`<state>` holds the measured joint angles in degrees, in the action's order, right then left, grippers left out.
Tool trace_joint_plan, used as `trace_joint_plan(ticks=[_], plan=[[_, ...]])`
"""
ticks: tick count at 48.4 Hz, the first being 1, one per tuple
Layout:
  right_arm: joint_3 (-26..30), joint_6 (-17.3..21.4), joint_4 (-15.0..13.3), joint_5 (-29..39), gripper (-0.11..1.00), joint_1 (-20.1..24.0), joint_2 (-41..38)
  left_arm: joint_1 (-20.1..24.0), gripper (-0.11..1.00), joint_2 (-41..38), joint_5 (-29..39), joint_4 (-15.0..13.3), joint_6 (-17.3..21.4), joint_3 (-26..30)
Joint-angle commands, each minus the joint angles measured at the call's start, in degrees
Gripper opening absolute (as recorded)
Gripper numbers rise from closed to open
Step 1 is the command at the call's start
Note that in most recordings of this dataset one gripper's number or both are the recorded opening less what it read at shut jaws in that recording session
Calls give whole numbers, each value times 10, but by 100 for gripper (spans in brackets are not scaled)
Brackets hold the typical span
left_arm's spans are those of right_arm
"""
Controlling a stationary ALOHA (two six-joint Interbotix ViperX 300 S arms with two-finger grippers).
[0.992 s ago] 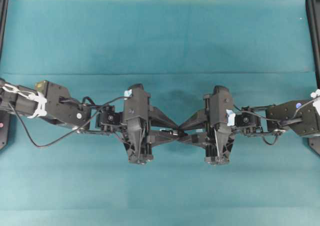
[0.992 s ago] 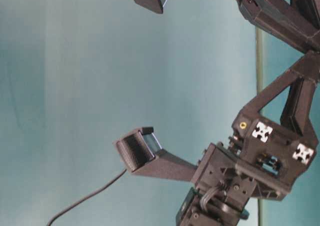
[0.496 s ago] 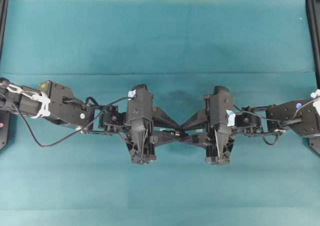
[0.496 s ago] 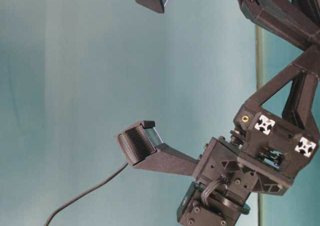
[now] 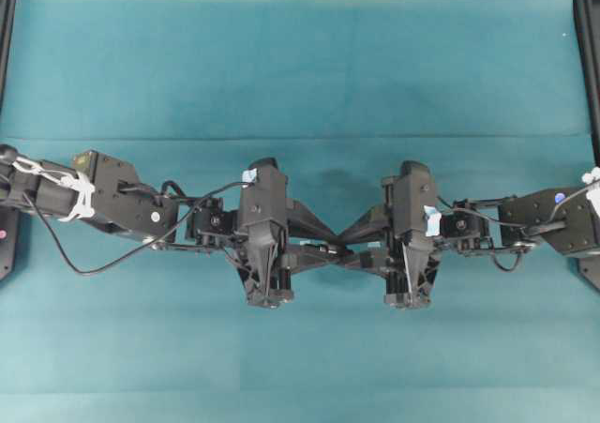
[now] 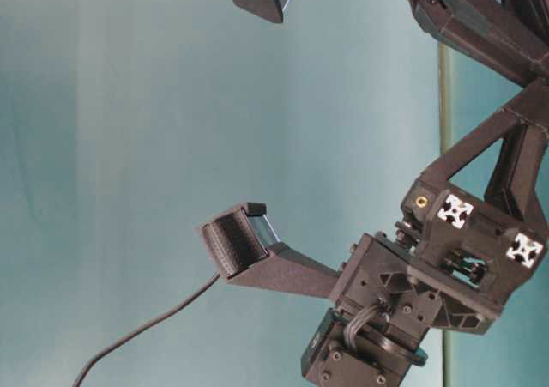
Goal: Insert the washer onto the shaft with both hands.
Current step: 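Open the left gripper and withdraw it from the washer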
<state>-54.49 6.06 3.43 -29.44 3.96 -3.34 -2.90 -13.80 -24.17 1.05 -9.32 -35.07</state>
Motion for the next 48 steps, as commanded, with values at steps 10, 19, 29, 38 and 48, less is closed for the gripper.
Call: trace_joint_plan(ticks=[10,19,29,38,48], plan=[[12,4,2,-5,0,-3,5,0,59,23,-2,2,-1,8],[12,4,2,-4,0,-3,5,3,69,34,-1,2,1,5],[11,4,2,-2,0,-3,5,4,71,52,23,2,2,-7],[11,4,2,-1,0,-3,5,4,74,63,54,2,2,-18],[11,4,2,-1,0,-2,5,4,79,76,57,2,2,-25]])
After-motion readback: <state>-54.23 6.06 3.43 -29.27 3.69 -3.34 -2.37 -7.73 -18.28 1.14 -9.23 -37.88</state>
